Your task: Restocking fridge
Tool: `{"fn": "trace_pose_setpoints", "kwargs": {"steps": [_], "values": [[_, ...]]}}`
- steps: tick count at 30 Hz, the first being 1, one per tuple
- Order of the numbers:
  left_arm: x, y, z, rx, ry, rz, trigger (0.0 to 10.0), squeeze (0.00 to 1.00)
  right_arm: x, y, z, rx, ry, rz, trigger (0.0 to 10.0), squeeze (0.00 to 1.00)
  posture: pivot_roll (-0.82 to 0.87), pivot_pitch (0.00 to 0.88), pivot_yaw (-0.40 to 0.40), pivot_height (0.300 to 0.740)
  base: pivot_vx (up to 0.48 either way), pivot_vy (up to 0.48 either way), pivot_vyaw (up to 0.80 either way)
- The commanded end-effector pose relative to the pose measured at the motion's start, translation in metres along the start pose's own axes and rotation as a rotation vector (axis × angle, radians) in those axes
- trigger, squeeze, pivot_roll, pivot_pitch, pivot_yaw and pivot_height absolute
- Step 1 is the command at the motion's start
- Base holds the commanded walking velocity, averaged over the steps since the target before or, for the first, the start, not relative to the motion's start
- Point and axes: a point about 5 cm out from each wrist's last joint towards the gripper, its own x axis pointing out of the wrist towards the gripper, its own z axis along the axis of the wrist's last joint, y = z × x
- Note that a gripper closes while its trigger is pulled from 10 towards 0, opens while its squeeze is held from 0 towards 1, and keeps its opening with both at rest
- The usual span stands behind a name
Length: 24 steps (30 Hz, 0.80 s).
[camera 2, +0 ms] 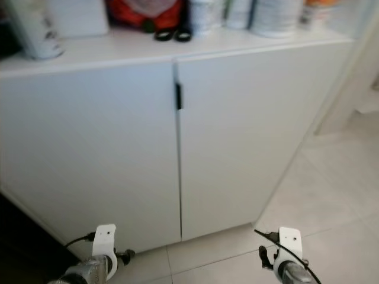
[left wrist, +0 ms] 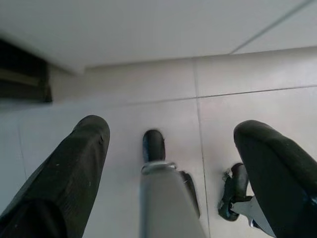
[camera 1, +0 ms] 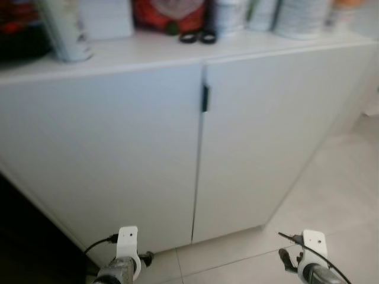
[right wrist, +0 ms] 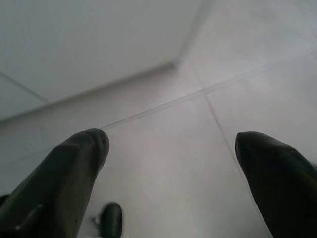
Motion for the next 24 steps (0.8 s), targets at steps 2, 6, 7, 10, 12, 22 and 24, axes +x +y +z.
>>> {"fn": "trace_pose_setpoints", "kwargs": {"steps": [2, 6, 7, 10, 12, 22, 24], "values": [[0.0001, 0.0006, 0.0012, -0.013, 0.002, 0.007, 10.0, 0.0, -0.0002, 0.0001, -0.0014, 0.012, 0.0, 0.004, 10.0, 0.0, -0.19, 0.0, -0.031, 0.74, 0.0, 0.0, 0.8], [0.0001, 0.0018, 0.0024, -0.015, 0.001, 0.008, 10.0, 0.0, 0.0001, 0.0017, -0.0009, 0.017, 0.001, 0.009, 10.0, 0.0, -0.19, 0.0, -0.022, 0.74, 0.0, 0.0, 0.8], [0.0001, 0.002, 0.0026, -0.014, 0.001, 0.008, 10.0, 0.0, 0.0002, 0.002, -0.0009, 0.018, 0.001, 0.009, 10.0, 0.0, -0.19, 0.0, -0.022, 0.74, 0.0, 0.0, 0.8], [0.0001, 0.0029, 0.0031, -0.012, 0.002, 0.009, 10.0, 0.0, 0.0004, 0.003, -0.0009, 0.021, 0.002, 0.011, 10.0, 0.0, -0.19, 0.0, -0.018, 0.74, 0.0, 0.0, 0.8], [0.0001, 0.0038, 0.0034, -0.009, 0.001, 0.01, 10.0, 0.0, 0.0005, 0.0037, -0.001, 0.023, 0.004, 0.01, 10.0, 0.0, -0.19, 0.0, -0.014, 0.74, 0.0, 0.0, 0.8], [0.0, 0.0052, 0.004, -0.005, 0.0, 0.01, 10.0, 0.0, 0.0007, 0.0048, -0.0013, 0.031, 0.003, 0.006, 10.0, 0.0, -0.18, 0.0, -0.007, 0.74, 0.0, 0.0, 0.8], [0.0, 0.0053, 0.0038, -0.007, 0.001, 0.009, 10.0, 0.0, 0.0007, 0.005, -0.0018, 0.055, 0.001, 0.002, 10.0, 0.0, -0.18, 0.0, -0.006, 0.74, 0.0, 0.0, 0.0]]}}
